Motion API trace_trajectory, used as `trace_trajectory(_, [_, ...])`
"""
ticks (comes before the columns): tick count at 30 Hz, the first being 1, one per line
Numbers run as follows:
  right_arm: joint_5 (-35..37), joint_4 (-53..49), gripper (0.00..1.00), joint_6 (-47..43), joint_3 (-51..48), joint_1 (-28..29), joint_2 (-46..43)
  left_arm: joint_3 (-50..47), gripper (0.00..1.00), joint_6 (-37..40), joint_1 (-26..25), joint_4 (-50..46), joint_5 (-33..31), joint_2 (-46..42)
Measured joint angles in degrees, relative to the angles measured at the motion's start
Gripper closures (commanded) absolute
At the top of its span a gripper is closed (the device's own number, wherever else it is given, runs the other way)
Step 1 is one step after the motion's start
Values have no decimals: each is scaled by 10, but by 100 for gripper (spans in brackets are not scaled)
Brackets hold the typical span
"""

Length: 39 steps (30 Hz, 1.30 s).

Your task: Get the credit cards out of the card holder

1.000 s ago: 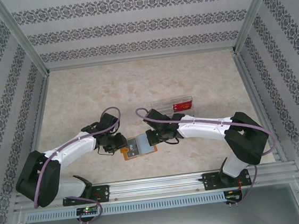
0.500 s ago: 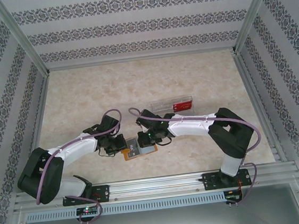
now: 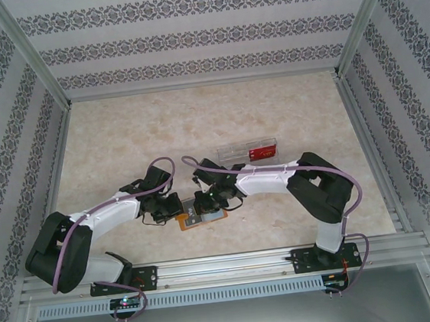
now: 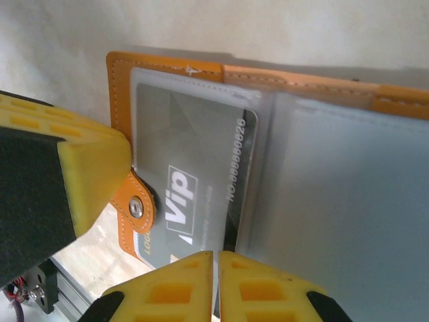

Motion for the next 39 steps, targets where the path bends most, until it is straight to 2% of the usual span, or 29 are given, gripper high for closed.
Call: trace_trajectory(39, [-18,12,80,9,-15,-23,-3,0,91,-4,0,4,4,7])
